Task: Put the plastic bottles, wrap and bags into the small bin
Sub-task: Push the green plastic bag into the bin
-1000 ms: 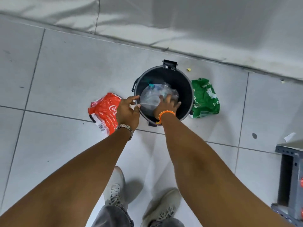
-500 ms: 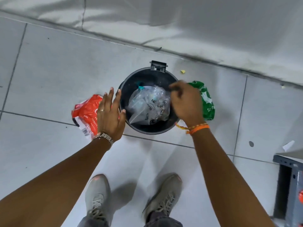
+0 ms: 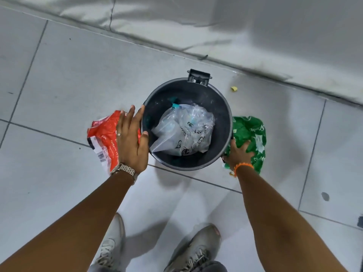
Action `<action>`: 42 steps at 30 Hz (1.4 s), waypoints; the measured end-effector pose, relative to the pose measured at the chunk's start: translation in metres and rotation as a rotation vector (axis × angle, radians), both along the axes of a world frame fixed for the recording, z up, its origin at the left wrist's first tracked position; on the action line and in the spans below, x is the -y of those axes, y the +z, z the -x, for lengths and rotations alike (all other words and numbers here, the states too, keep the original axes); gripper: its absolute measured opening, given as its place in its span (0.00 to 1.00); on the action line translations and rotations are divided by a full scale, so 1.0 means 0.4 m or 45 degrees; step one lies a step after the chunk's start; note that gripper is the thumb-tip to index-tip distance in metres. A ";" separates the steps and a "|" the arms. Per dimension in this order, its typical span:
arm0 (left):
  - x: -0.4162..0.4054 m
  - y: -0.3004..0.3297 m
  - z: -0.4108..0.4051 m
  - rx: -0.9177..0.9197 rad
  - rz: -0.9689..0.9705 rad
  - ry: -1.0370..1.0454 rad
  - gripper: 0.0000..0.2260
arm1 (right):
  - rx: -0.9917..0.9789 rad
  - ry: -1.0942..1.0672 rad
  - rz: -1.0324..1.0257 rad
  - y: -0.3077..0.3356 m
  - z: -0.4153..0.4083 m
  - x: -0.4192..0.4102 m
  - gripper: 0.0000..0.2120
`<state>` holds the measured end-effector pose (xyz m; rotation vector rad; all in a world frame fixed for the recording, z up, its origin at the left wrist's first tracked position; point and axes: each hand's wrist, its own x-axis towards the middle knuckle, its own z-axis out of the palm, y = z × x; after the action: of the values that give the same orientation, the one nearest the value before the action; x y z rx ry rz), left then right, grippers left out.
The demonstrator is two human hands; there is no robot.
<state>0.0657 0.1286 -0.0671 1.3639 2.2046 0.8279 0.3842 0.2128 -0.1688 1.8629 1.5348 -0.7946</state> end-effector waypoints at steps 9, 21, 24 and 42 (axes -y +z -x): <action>-0.012 0.076 -0.035 0.314 0.114 0.256 0.30 | -0.641 -0.840 -1.235 0.409 0.029 -0.009 0.14; -0.006 0.092 0.006 0.387 0.233 0.158 0.29 | -0.169 0.423 -0.175 0.301 0.546 -0.005 0.32; -0.005 0.083 0.013 0.394 0.240 0.095 0.28 | -0.040 0.457 -0.078 0.238 0.555 -0.050 0.31; 0.330 0.006 0.367 0.417 0.618 0.909 0.14 | -1.097 0.811 -0.936 0.419 0.887 0.235 0.14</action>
<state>-0.0811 -0.0034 -0.0647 0.1843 2.3999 0.6039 0.0296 0.1187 -0.0012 1.2785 3.0856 -0.8116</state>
